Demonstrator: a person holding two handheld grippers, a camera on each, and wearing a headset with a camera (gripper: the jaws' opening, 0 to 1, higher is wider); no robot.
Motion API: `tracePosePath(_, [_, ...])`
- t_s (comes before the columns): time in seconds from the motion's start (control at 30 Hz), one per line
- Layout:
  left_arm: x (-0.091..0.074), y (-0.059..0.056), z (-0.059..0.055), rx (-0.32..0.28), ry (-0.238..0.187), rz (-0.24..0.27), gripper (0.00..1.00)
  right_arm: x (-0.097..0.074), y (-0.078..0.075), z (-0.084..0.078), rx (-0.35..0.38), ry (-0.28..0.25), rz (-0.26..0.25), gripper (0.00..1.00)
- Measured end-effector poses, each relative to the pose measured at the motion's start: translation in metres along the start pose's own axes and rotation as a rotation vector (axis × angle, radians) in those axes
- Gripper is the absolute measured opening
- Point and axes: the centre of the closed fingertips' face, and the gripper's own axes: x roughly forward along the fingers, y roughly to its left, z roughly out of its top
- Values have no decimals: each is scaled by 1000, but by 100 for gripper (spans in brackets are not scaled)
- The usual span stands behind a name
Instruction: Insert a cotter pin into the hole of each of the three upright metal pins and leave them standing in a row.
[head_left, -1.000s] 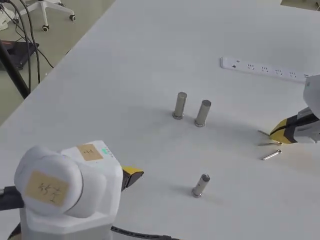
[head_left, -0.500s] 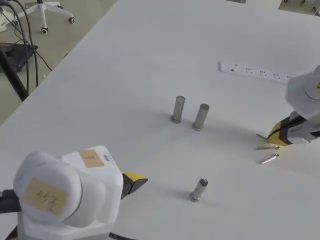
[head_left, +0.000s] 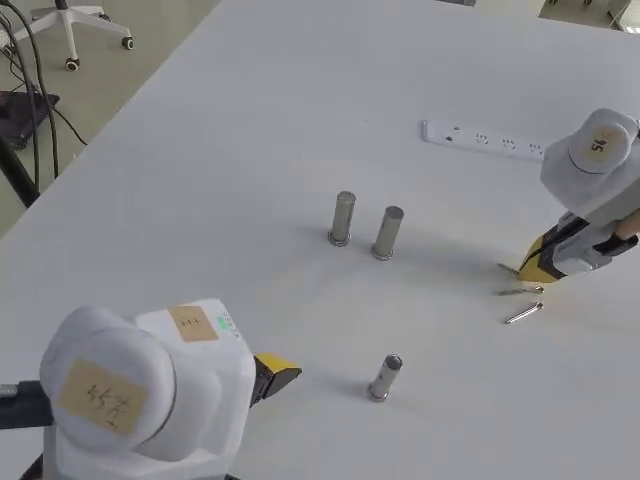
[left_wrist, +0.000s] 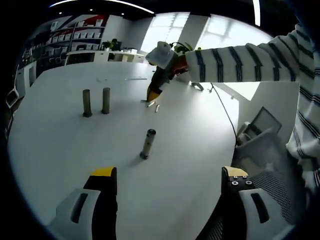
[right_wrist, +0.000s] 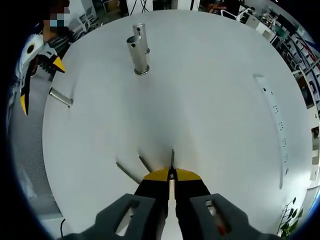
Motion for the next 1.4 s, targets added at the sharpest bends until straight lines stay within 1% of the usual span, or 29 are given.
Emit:
tracePosePath(0.1, [2,-1,-2,8,13,-8,85,0,0,-1,-3,-11,-5,0])
tracePosePath(0.23, [2,-4,-2,18,16,-13,85,-1,0,-1,13,-21,-23,0])
tracePosePath(0.3, [3,-5,-1,19,15,-15,85,0,0,0,19,-10,-31,0])
tracePosePath(0.37, [3,-6,0,22,14,-14,85,-1,-1,0,-53,14,-47,0])
tracePosePath(0.4, [2,-7,1,28,11,-11,85,0,2,0,-44,16,-53,0])
tracePosePath(0.53, [0,-9,4,31,-2,-5,85,0,1,0,-38,29,-85,0])
tracePosePath(0.63, [-1,-11,5,32,-4,-4,85,-1,2,-1,-42,23,-108,0])
tracePosePath(0.73, [-2,-15,8,45,-10,-4,84,-9,1,5,-7,-35,-132,0])
tracePosePath(0.8, [-3,-18,10,51,-15,-7,84,-16,0,7,-21,-61,-141,0])
tracePosePath(0.87, [-3,-19,11,56,-21,-9,84,-24,1,10,-4,-95,-149,0])
tracePosePath(0.93, [-3,-21,12,62,-24,-12,84,-34,4,11,-16,-118,-165,0])
tracePosePath(1.0, [-3,-21,12,66,-22,-15,83,-42,10,17,-29,-159,-174,0])
tracePosePath(1.07, [-3,-20,12,69,-21,-10,83,-50,16,18,-31,-180,-188,0])
tracePosePath(1.2, [-7,-17,16,61,-38,-7,82,-63,28,23,-58,-234,-212,0])
tracePosePath(1.23, [-8,-17,18,61,-41,-8,82,-68,32,25,-54,-254,-220,0])
tracePosePath(1.3, [-9,-16,19,67,-43,-8,82,-75,39,28,-51,-293,-239,0])
tracePosePath(1.37, [-10,-14,20,73,-41,-4,82,-82,47,30,-53,-323,-260,0])
tracePosePath(1.4, [-11,-14,21,77,-41,-4,82,-85,50,30,-60,-328,-265,0])
